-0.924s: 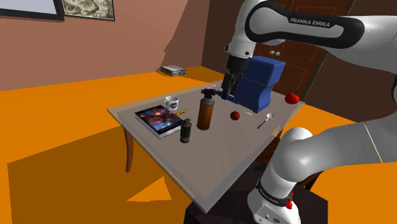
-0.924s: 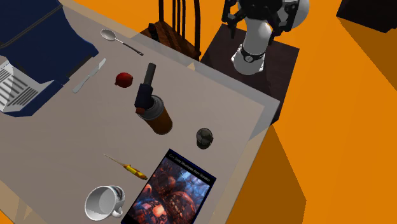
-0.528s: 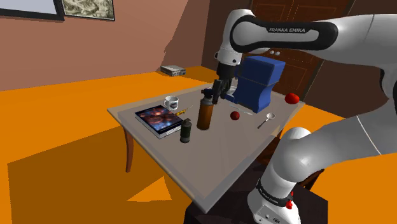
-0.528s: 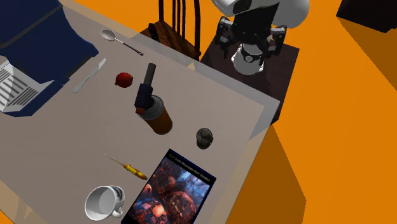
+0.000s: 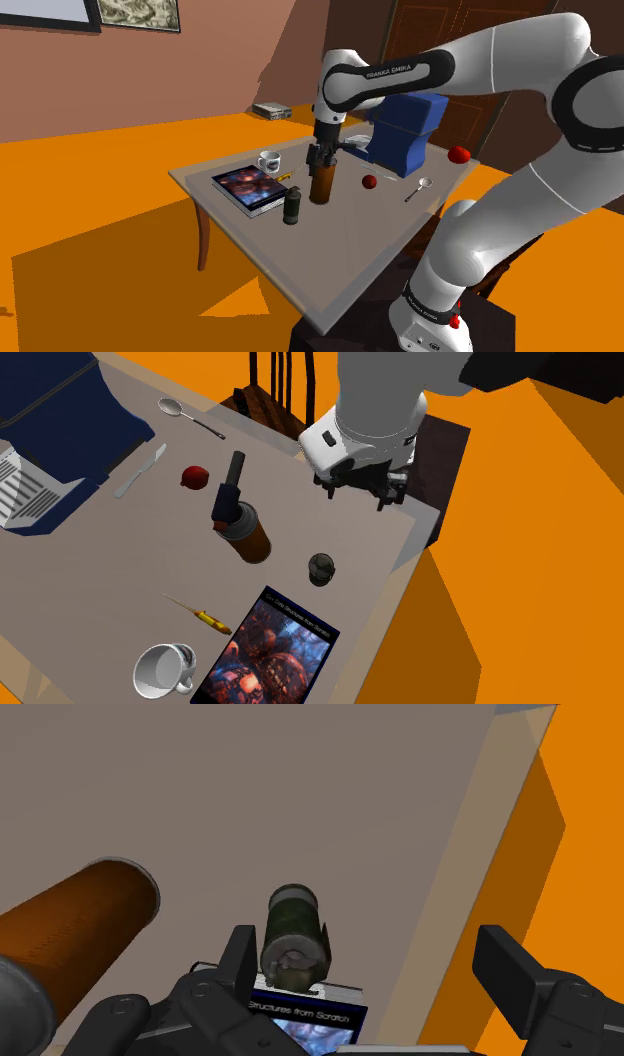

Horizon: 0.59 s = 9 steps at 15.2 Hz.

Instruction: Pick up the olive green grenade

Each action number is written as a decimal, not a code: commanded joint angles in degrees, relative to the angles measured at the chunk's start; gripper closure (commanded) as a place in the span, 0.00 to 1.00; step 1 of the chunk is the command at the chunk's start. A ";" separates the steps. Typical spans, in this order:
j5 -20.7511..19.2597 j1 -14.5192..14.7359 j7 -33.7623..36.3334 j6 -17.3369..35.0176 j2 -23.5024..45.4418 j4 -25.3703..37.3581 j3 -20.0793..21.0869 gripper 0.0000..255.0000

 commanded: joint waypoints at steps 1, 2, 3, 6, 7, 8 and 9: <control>-0.26 0.00 -0.57 3.08 4.06 0.96 -0.21 0.00; -0.32 0.06 -0.70 4.58 6.22 1.57 -0.21 0.00; -0.37 0.12 -0.83 6.02 8.40 2.26 -0.21 0.00; -0.53 0.27 -1.19 9.97 15.05 4.81 -0.22 0.00; -0.58 0.31 -1.31 11.16 17.28 5.81 -0.22 0.00; -0.63 0.35 -1.41 12.29 19.53 6.88 -0.22 0.00; -0.68 0.38 -1.51 13.34 21.78 8.03 -0.21 0.00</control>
